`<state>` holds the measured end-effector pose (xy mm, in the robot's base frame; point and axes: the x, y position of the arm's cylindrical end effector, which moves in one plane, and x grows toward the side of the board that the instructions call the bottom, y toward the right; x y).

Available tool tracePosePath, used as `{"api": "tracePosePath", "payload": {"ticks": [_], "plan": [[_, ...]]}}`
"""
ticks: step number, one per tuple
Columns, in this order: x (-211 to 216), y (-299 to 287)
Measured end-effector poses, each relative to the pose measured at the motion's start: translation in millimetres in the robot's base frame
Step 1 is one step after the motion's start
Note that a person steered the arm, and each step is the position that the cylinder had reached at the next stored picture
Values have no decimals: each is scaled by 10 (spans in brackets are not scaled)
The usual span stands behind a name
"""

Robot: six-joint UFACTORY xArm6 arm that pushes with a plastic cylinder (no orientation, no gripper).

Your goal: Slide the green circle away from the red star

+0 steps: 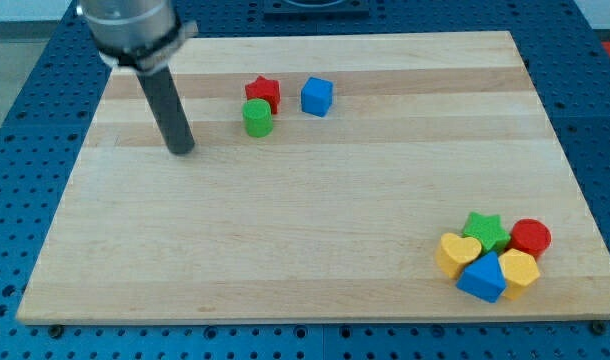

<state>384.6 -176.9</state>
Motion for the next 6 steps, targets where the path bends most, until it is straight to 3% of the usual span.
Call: {"api": "tracePosePath", "payload": {"ticks": [1, 6], "plan": [[-344, 228], [-219, 1258]]}}
